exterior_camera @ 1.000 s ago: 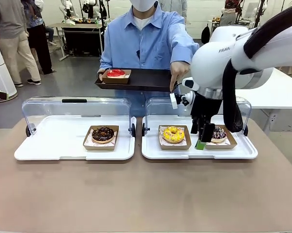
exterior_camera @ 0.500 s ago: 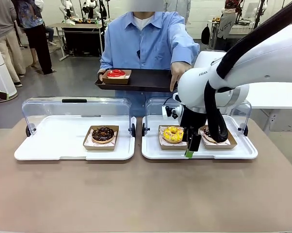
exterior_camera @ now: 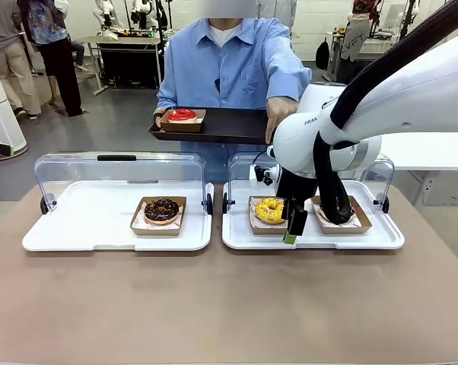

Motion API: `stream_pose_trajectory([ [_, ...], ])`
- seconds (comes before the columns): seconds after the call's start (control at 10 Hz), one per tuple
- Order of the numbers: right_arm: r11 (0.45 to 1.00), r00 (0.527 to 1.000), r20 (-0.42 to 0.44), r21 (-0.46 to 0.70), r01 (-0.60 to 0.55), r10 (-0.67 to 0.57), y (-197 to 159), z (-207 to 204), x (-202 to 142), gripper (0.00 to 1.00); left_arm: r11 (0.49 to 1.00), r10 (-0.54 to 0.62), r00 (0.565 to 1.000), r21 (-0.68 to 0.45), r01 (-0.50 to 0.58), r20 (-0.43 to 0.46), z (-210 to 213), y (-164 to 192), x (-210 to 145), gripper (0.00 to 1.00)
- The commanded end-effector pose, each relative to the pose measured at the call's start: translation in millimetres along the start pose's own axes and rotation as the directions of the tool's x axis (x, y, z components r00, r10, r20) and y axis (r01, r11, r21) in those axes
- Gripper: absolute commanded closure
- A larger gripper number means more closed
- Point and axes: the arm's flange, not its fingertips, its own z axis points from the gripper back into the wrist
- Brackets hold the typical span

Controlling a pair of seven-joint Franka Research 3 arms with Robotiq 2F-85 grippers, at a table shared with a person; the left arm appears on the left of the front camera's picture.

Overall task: Provide the desired donut to the person.
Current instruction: Pick up and lift the Paper togo box containing the Donut pointed at by the person.

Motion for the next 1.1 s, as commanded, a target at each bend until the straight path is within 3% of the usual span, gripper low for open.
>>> stream_pose_trajectory([
  [0.0, 1.000, 1.000, 0.010, 0.008, -0.009, 0.009, 1, -2, -4, 0.00, 1.000, 0.001, 1.000, 0.012, -0.001, -0.003, -1, -3, 1, 0.00],
  [0.3, 1.000, 1.000, 0.000, 0.001, 0.001, -0.001, 0, 0, -1, 0.00, 1.000, 0.001, 1.000, 0.012, -0.001, -0.003, -1, -3, 1, 0.00],
  [0.5, 0.994, 0.990, -0.143, -0.105, -0.009, -0.006, -4, -11, -1, 0.00, 1.000, 0.001, 1.000, 0.012, -0.001, -0.003, -1, -3, 1, 0.00],
  [0.6, 0.993, 0.985, -0.171, -0.120, -0.015, -0.006, -8, -14, 0, 0.00, 1.000, 0.001, 1.000, 0.012, -0.001, -0.003, -1, -3, 1, 0.00],
  [1.0, 0.997, 0.992, -0.128, -0.079, 0.001, -0.011, -23, -15, 2, 0.00, 1.000, 0.001, 1.000, 0.012, -0.001, -0.003, -1, -3, 1, 0.00],
])
